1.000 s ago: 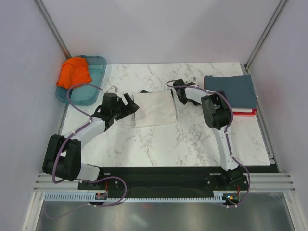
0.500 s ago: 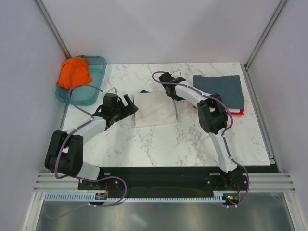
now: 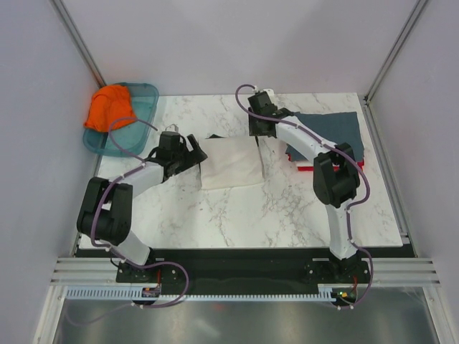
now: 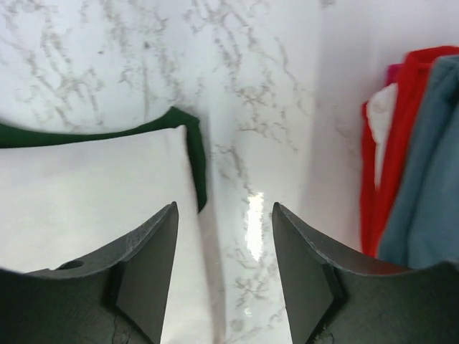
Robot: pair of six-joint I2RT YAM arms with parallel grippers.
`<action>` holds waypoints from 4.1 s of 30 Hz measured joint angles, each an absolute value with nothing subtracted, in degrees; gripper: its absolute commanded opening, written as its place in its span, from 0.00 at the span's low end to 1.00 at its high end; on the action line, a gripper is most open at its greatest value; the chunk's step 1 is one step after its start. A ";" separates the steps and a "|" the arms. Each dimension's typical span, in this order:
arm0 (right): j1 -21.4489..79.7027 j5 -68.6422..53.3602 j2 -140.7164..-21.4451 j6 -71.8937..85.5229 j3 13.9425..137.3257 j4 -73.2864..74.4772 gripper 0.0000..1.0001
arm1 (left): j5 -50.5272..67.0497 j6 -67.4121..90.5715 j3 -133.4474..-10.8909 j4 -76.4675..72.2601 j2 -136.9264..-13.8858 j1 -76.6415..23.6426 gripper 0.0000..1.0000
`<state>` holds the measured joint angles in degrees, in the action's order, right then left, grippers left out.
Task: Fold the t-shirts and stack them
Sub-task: Neatly place the folded tshirt to the corner
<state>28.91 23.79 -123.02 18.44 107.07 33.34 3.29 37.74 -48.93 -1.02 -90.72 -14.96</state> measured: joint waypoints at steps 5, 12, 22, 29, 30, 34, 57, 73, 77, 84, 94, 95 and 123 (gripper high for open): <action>25.15 9.04 -122.21 22.44 101.21 25.65 0.63 | 2.35 37.47 -54.28 0.36 -95.48 -14.85 0.91; 20.53 -3.03 -125.21 26.41 99.50 18.96 0.61 | 1.67 36.95 -61.63 2.22 -101.89 -13.91 0.88; 19.92 -10.20 -131.13 29.26 99.46 14.46 0.56 | 1.74 36.60 -66.59 4.23 -108.22 -12.16 0.81; 19.59 -9.54 -131.22 29.76 99.46 13.85 0.60 | 2.09 36.60 -68.45 4.27 -110.24 -12.12 0.80; 19.59 -9.26 -131.22 29.74 99.46 13.80 0.60 | 2.09 36.60 -68.66 4.27 -110.28 -12.12 0.80; 19.64 -8.38 -131.22 29.30 99.46 13.78 0.57 | 2.13 36.62 -69.36 4.23 -110.78 -12.12 0.74; 19.33 -10.94 -134.15 28.77 103.02 13.91 0.37 | 4.86 36.86 -76.31 2.59 -118.17 -12.08 0.42; 19.46 -13.28 -134.91 29.78 103.48 12.51 0.00 | 4.56 38.02 -76.51 0.64 -118.72 -12.14 0.02; 20.08 -14.04 -129.80 29.71 98.52 12.03 0.00 | 4.25 37.93 -70.43 0.64 -109.67 -12.51 0.02; 21.17 -14.26 -109.49 28.45 88.62 11.97 0.00 | 2.46 37.41 -64.14 -0.97 -89.17 -15.75 0.02; 17.85 -8.47 -81.32 27.18 85.52 16.67 0.00 | 0.10 37.23 -64.20 -3.77 -73.45 -24.91 0.02; 17.08 -7.53 -79.61 27.14 85.52 17.74 0.00 | 0.12 37.26 -65.21 -4.03 -73.73 -26.33 0.02; -9.96 12.51 -75.68 22.11 88.33 35.90 0.00 | -0.12 39.86 -98.06 -10.44 -107.90 -50.35 0.02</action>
<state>-9.96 12.51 -75.68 22.11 88.33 35.90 -0.12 39.86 -98.06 -10.44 -107.90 -50.35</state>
